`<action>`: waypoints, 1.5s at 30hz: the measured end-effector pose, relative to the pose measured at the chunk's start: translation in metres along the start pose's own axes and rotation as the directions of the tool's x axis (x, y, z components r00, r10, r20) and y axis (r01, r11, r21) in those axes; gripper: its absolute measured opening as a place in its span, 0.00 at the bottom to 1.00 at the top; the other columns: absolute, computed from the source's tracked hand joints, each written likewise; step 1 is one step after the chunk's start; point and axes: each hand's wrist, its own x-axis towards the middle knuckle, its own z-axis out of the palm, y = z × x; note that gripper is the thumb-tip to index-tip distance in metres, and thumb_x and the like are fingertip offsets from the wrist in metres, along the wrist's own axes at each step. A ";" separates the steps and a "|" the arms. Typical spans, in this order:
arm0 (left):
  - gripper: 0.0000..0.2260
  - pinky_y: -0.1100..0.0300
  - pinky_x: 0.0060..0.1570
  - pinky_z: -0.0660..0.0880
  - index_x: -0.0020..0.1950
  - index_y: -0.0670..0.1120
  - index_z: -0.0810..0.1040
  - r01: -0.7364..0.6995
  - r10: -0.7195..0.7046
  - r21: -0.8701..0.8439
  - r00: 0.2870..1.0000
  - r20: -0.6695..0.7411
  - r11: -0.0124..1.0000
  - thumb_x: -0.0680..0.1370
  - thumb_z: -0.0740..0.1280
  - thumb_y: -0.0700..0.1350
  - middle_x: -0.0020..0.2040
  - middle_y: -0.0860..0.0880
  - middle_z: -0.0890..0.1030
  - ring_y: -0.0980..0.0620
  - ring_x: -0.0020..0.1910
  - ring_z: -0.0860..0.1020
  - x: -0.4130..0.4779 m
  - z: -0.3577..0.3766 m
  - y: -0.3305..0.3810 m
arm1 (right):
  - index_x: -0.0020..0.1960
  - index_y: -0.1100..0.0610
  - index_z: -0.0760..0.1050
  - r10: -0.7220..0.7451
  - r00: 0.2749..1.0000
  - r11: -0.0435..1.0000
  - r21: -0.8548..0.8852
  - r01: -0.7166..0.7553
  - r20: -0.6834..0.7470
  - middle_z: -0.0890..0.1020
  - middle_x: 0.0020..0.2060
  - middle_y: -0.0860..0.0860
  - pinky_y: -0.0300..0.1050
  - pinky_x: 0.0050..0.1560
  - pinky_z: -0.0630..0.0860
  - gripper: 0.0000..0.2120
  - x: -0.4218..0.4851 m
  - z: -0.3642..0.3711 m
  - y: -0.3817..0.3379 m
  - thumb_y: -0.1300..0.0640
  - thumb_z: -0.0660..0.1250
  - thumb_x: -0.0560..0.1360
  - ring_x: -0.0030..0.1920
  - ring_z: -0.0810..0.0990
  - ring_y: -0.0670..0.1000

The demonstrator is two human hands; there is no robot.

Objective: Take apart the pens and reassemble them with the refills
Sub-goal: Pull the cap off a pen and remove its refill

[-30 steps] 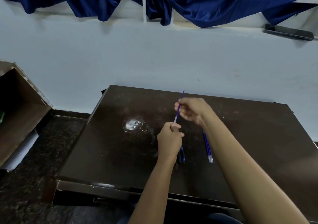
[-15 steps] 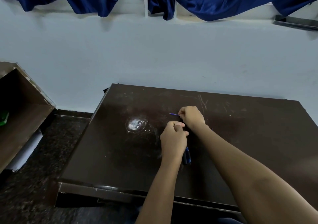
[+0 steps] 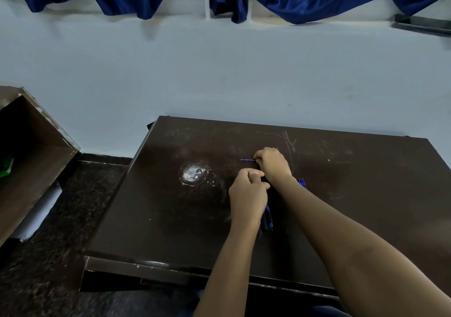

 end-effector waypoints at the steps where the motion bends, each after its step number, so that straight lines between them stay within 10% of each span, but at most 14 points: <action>1: 0.13 0.71 0.30 0.63 0.56 0.46 0.77 0.001 -0.001 0.003 1.000 -0.001 1.000 0.81 0.53 0.41 0.37 0.55 0.76 0.64 0.35 0.71 0.000 0.000 0.000 | 0.59 0.59 0.79 -0.003 1.000 1.000 0.003 0.003 -0.002 0.79 0.55 0.57 0.52 0.54 0.77 0.14 0.000 0.000 0.000 0.65 0.57 0.79 0.55 0.77 0.58; 17: 0.14 0.71 0.31 0.63 0.58 0.45 0.79 0.012 -0.012 -0.008 1.000 -0.007 1.000 0.82 0.55 0.43 0.37 0.55 0.77 0.64 0.36 0.73 0.004 0.001 -0.001 | 0.61 0.60 0.77 0.012 0.997 0.990 0.141 -0.001 -0.080 0.79 0.58 0.56 0.52 0.62 0.71 0.17 -0.010 -0.003 0.003 0.68 0.57 0.77 0.62 0.70 0.57; 22: 0.11 0.70 0.29 0.63 0.57 0.44 0.79 0.024 -0.024 0.000 1.000 -0.007 1.000 0.80 0.59 0.42 0.44 0.52 0.80 0.62 0.35 0.72 0.001 0.000 0.002 | 0.58 0.59 0.77 0.272 0.929 0.918 0.356 -0.174 -0.249 0.77 0.57 0.57 0.54 0.58 0.74 0.12 -0.039 -0.024 0.015 0.64 0.61 0.76 0.58 0.74 0.58; 30: 0.13 0.72 0.31 0.62 0.57 0.48 0.79 -0.067 0.066 0.101 0.998 0.020 0.993 0.82 0.55 0.44 0.51 0.49 0.82 0.65 0.36 0.72 -0.005 0.001 0.001 | 0.37 0.59 0.66 0.586 0.784 0.763 0.186 -0.619 0.204 0.76 0.46 0.58 0.50 0.43 0.75 0.18 -0.095 -0.049 0.056 0.49 0.73 0.70 0.51 0.80 0.61; 45: 0.13 0.68 0.37 0.64 0.58 0.46 0.79 -0.082 0.081 0.155 0.997 0.014 0.985 0.82 0.56 0.45 0.45 0.51 0.81 0.64 0.38 0.72 0.007 0.006 -0.010 | 0.37 0.59 0.68 0.640 0.723 0.639 0.343 -0.689 0.261 0.81 0.42 0.58 0.54 0.44 0.82 0.15 -0.107 -0.044 0.058 0.55 0.75 0.68 0.43 0.83 0.60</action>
